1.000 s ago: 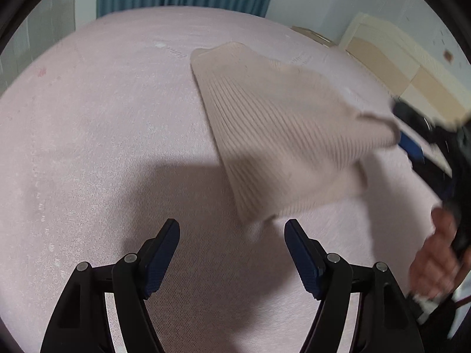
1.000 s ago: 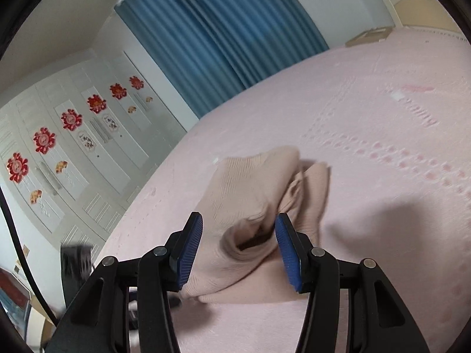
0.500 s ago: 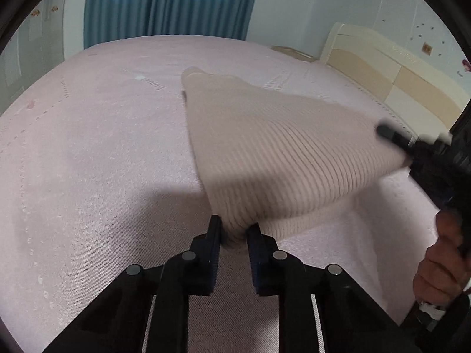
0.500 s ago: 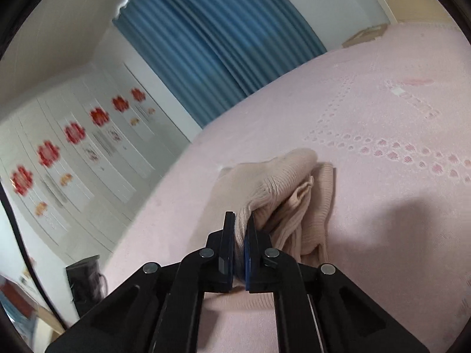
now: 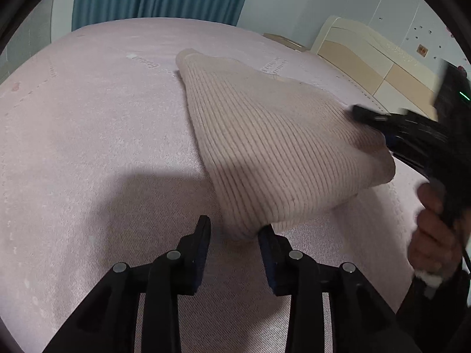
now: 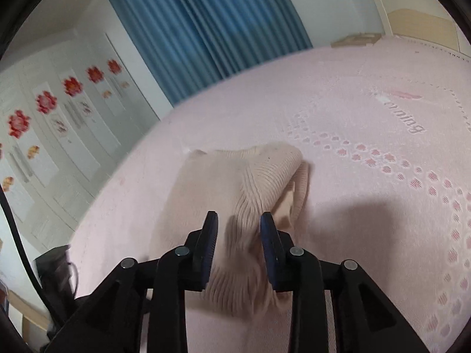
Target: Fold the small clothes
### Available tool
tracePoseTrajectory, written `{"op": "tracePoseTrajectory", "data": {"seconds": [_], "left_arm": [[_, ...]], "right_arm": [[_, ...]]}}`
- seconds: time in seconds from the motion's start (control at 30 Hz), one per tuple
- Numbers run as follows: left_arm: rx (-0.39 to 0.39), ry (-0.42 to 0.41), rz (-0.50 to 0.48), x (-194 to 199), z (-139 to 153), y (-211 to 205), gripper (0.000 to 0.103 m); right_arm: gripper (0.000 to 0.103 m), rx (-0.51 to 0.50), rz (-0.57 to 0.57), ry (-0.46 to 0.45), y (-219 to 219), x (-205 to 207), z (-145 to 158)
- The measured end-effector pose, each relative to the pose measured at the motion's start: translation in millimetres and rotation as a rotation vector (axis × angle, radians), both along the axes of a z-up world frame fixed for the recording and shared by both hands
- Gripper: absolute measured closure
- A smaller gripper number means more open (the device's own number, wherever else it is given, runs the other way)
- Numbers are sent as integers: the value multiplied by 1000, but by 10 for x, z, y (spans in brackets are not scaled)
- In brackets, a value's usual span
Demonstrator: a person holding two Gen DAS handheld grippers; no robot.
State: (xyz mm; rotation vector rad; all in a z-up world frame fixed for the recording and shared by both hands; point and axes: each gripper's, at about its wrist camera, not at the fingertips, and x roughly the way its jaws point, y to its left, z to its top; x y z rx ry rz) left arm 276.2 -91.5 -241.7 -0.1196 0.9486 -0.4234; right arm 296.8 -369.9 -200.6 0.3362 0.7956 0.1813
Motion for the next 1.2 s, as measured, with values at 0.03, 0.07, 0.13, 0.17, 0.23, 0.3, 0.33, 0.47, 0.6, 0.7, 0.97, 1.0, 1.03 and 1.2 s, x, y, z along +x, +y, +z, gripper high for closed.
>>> {"op": "tracePoseTrajectory", "data": {"seconds": [0.03, 0.07, 0.13, 0.17, 0.23, 0.3, 0.33, 0.47, 0.6, 0.7, 0.97, 1.0, 1.03, 1.2], "left_arm": [[-4, -4, -2, 11, -4, 7, 70], [-4, -13, -4, 7, -1, 0, 70], [7, -26, -6, -18, -6, 10, 71], [16, -29, -10, 6, -17, -13, 75], [6, -21, -24, -10, -34, -38, 82], [-15, -19, -25, -25, 7, -42, 82], [-19, -17, -26, -22, 1, -42, 82], [-7, -21, -27, -45, -14, -51, 80], [-19, -20, -36, -102, 25, 52, 80], [-23, -11, -13, -144, 63, 220, 80], [-35, -45, 182, -318, 232, 871, 74], [-52, -50, 204, -360, 224, 959, 74], [-65, -50, 215, -372, 222, 1015, 74], [-126, -19, 259, -313, 145, 1161, 74]], "right_arm": [[73, -30, -2, 24, 36, 112, -44], [74, -56, -6, 44, 69, 228, -99], [89, -37, 18, 30, 43, 226, -104], [90, 5, 64, -36, 25, 156, -21], [91, 99, 114, -171, -126, -95, 117], [91, 158, 91, -225, -298, -247, 164], [91, 127, 61, -170, -349, -222, 67], [83, 134, -34, 89, -488, -25, -498], [58, 210, -64, -1, -637, -215, -267], [48, 235, -27, 27, -587, -284, -299], [34, 306, 23, 184, -295, 63, -660], [30, 318, 18, 187, -288, 107, -670], [27, 308, 19, 192, -256, 150, -689], [42, 288, 35, 195, -243, 261, -713]]}}
